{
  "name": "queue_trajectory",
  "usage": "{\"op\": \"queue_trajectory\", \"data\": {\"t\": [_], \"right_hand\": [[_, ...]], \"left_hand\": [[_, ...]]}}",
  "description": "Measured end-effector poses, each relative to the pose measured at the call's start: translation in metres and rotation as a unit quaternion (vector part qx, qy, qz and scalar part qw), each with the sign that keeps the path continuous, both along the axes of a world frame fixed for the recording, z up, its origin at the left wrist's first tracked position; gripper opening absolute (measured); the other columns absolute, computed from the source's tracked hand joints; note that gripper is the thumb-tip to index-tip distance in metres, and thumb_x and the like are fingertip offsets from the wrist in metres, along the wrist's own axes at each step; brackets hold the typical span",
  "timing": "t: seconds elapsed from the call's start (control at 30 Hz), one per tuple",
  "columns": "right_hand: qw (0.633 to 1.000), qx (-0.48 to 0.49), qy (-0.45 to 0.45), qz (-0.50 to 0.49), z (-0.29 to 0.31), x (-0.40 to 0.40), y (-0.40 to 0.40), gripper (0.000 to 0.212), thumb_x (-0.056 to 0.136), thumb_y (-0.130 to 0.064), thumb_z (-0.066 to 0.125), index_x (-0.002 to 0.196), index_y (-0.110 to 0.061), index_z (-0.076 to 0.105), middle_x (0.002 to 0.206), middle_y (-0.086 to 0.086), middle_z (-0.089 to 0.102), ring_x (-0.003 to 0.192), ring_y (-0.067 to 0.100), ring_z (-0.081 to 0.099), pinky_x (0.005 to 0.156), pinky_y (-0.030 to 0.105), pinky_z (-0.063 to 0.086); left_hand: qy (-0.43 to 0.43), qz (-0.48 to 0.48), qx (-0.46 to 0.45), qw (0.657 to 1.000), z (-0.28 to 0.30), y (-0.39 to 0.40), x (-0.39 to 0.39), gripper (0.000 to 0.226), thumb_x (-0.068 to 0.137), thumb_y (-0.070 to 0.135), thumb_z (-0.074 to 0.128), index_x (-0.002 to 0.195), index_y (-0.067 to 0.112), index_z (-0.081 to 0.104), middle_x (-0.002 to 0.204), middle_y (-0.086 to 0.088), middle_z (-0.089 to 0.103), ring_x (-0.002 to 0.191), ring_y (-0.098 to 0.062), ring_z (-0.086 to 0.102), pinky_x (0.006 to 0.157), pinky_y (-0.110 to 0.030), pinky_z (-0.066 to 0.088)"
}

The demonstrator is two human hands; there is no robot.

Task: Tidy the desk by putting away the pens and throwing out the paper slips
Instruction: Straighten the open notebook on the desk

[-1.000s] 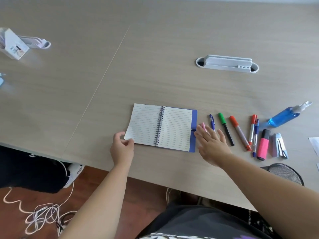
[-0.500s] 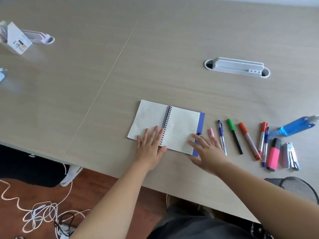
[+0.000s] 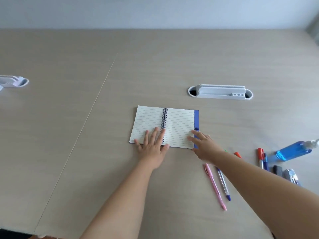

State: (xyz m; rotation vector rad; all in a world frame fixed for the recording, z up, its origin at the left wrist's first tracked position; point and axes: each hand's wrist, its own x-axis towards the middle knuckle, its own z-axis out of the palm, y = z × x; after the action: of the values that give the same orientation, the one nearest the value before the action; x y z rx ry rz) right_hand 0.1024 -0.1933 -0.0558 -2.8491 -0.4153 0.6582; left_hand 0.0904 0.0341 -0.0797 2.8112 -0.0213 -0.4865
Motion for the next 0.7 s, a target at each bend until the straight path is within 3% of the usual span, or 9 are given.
{"op": "queue_trajectory", "data": {"t": [0.23,0.47,0.6,0.67,0.7], "right_hand": [[1.000,0.009,-0.008,-0.014,-0.009,0.051,-0.004,0.055,0.099,-0.014,0.041,0.151,-0.019,0.023,0.162,0.003,0.004,0.149,0.026,0.009,0.120,0.037,0.014],[1.000,-0.019,0.001,0.008,-0.018,0.071,-0.012,0.056,0.099,-0.014,0.038,0.151,-0.019,0.019,0.162,0.004,0.003,0.150,0.028,0.002,0.120,0.042,0.014],[0.985,0.119,0.016,-0.122,-0.001,0.052,-0.015,0.066,0.096,-0.010,0.041,0.153,-0.031,0.014,0.162,-0.002,-0.015,0.149,0.037,0.004,0.120,0.046,0.011],[0.965,0.177,-0.016,-0.193,0.010,0.031,-0.025,0.065,0.095,-0.011,0.046,0.152,-0.030,0.020,0.163,0.001,-0.004,0.148,0.033,0.014,0.118,0.044,0.020],[0.958,0.182,-0.021,-0.220,0.015,0.017,-0.033,0.060,0.094,-0.012,0.048,0.149,-0.027,0.029,0.161,0.005,0.010,0.144,0.031,0.025,0.115,0.039,0.027]], "left_hand": [[0.003,-0.007,0.009,1.000,-0.002,-0.007,0.056,0.060,0.094,0.063,0.014,0.146,0.051,-0.015,0.160,0.020,-0.017,0.148,-0.020,-0.019,0.111,-0.068,-0.009],[0.001,-0.004,0.006,1.000,-0.006,-0.012,0.070,0.061,0.093,0.064,0.014,0.145,0.051,-0.015,0.160,0.021,-0.017,0.148,-0.018,-0.020,0.110,-0.068,-0.011],[-0.014,-0.027,0.015,0.999,0.003,-0.011,0.063,0.060,0.096,0.060,0.015,0.148,0.046,-0.013,0.161,0.014,-0.016,0.148,-0.021,-0.019,0.113,-0.064,-0.010],[-0.052,-0.046,0.018,0.997,0.011,-0.015,0.049,0.061,0.098,0.055,0.019,0.151,0.040,-0.008,0.163,0.010,-0.011,0.149,-0.023,-0.015,0.114,-0.061,-0.007],[-0.071,-0.058,0.009,0.996,0.014,-0.020,0.039,0.062,0.098,0.052,0.024,0.152,0.036,-0.002,0.164,0.007,-0.005,0.150,-0.025,-0.010,0.115,-0.058,-0.003]]}}
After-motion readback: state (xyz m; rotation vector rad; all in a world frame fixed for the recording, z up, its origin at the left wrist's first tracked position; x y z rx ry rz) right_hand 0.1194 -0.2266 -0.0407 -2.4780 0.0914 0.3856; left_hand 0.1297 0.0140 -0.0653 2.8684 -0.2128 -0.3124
